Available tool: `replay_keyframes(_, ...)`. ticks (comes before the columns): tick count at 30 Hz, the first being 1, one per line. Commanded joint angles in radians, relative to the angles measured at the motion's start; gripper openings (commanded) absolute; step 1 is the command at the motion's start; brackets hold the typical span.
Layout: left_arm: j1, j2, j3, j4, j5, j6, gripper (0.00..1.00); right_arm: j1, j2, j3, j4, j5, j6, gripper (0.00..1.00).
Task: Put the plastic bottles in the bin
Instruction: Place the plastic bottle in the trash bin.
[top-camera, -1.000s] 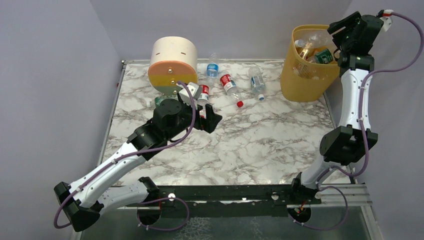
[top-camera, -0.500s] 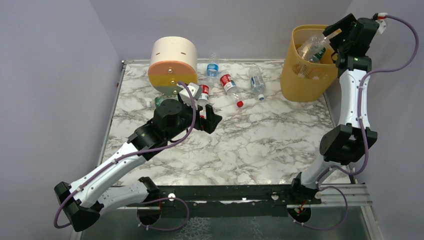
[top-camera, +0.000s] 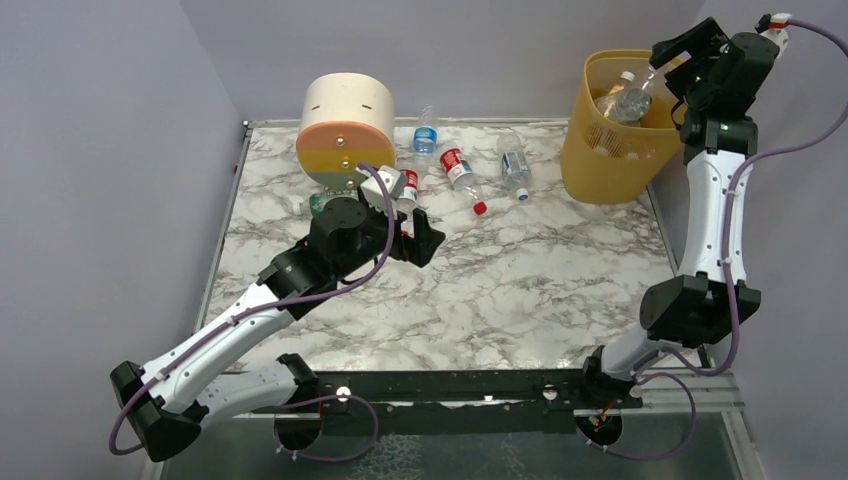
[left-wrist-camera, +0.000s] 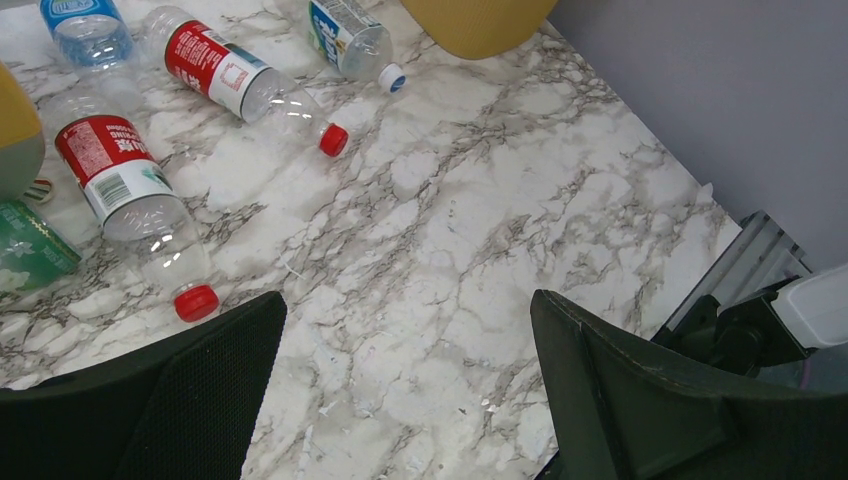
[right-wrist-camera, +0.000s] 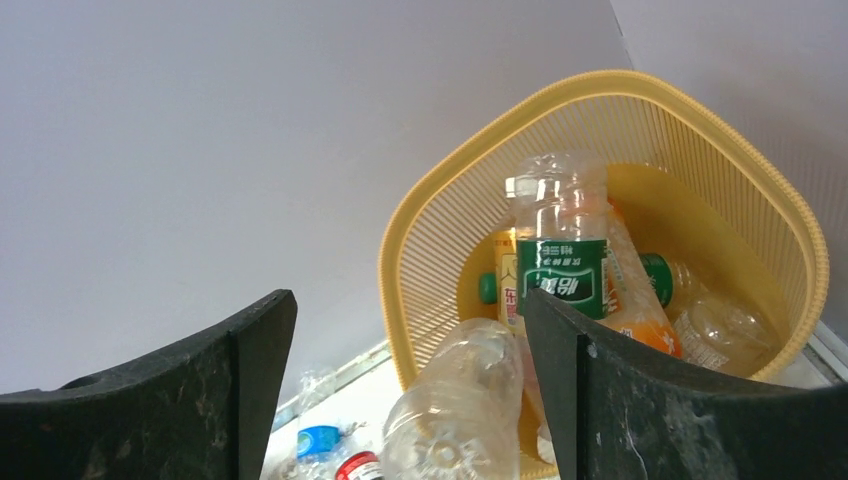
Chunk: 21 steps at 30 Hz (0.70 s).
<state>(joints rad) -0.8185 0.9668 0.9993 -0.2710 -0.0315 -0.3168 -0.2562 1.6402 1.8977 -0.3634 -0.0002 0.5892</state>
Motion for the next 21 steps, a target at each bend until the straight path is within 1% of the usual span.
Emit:
replay_keyframes(1, 0.002, 0.006, -0.008, 0.028, 0.034, -0.015, 0.99, 0.005, -0.077, -0.036, -0.005, -0.053, -0.035, 0.84)
replay_keyframes(6, 0.001, 0.0, -0.015, 0.036, 0.036, -0.023, 0.99, 0.006, -0.109, -0.081, -0.051, -0.095, -0.063, 0.78)
replay_keyframes(9, 0.002, 0.005, -0.025, 0.052, 0.045, -0.028, 0.99, 0.017, -0.162, -0.188, -0.026, -0.115, -0.058, 0.7)
replay_keyframes(11, 0.002, 0.013, -0.028, 0.056, 0.052, -0.032, 0.99, 0.029, -0.194, -0.25, -0.015, -0.111, -0.055, 0.63)
replay_keyframes(12, 0.001, 0.013, -0.03, 0.058, 0.056, -0.034, 0.99, 0.034, -0.205, -0.275, -0.01, -0.103, -0.057, 0.61)
replay_keyframes(17, 0.002, 0.002, -0.042, 0.059, 0.054, -0.036, 0.99, 0.037, -0.211, -0.315, -0.004, -0.08, -0.066, 0.59)
replay_keyframes(21, 0.002, 0.0, -0.045, 0.062, 0.056, -0.04, 0.99, 0.038, -0.134, -0.266, -0.021, -0.086, -0.063, 0.56)
